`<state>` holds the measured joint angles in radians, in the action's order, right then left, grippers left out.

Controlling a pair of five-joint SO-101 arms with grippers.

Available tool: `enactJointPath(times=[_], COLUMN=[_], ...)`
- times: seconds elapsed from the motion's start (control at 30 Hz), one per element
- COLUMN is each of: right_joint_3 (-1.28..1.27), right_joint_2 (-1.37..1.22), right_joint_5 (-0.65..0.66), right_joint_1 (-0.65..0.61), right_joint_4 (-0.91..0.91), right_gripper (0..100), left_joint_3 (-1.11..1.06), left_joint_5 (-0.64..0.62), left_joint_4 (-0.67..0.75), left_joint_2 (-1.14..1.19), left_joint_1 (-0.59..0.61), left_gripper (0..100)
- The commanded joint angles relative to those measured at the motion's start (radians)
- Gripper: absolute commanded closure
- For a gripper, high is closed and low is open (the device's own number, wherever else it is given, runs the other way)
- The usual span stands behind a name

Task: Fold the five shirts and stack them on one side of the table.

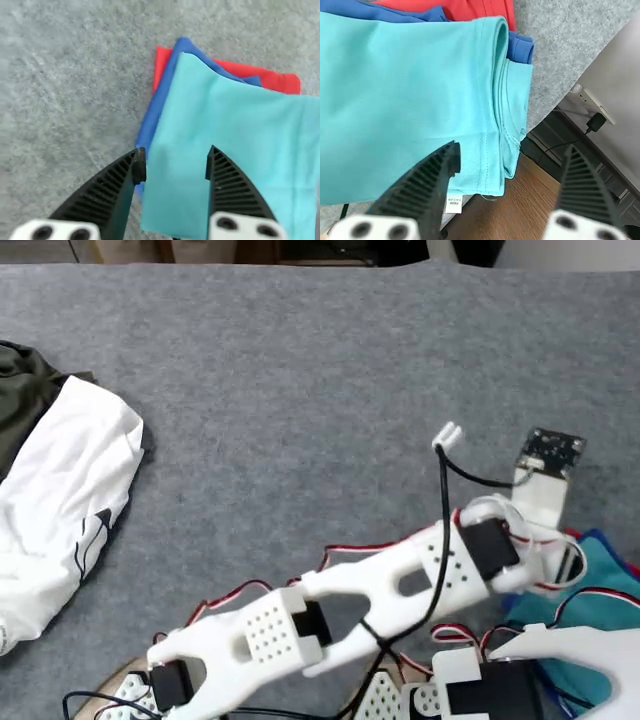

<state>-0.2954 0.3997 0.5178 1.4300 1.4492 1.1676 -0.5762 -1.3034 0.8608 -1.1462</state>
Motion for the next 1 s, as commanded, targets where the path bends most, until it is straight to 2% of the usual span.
enactJointPath(times=[0.0,0.1,0.27,0.33,0.47,0.6,0.77,0.87,0.97], right_joint_3=[0.005,0.007,0.064,0.071,0.071,0.068,0.015,-0.025,-0.041], right_joint_2=[0.005,0.007,0.071,0.114,0.193,0.275,0.34,0.312,0.216], right_joint_5=[0.005,0.0,-0.002,-0.002,-0.051,-0.198,-0.382,-0.522,-0.578], right_joint_1=[0.019,0.019,-0.024,-0.07,-0.246,-0.526,-0.964,-1.221,-1.385], right_joint_4=[-0.009,-0.008,0.046,0.097,0.199,0.322,0.324,0.252,0.144], right_gripper=[67.4,72.5,99.8,97.0,99.3,99.3,99.3,99.3,99.3], left_joint_3=[0.057,0.091,0.203,0.256,0.362,0.408,0.394,0.356,0.313], left_joint_5=[-0.008,0.006,0.071,0.124,0.19,0.284,0.351,0.396,0.437], left_joint_4=[-0.026,-0.072,-0.18,-0.247,-0.385,-0.457,-0.457,-0.457,-0.457], left_joint_2=[-0.031,-0.045,-0.05,-0.05,-0.041,-0.044,-0.065,-0.082,-0.091], left_joint_1=[0.043,0.08,0.189,0.242,0.373,0.565,0.859,1.011,1.14], left_gripper=[79,79,84,87,93,98,98,98,98])
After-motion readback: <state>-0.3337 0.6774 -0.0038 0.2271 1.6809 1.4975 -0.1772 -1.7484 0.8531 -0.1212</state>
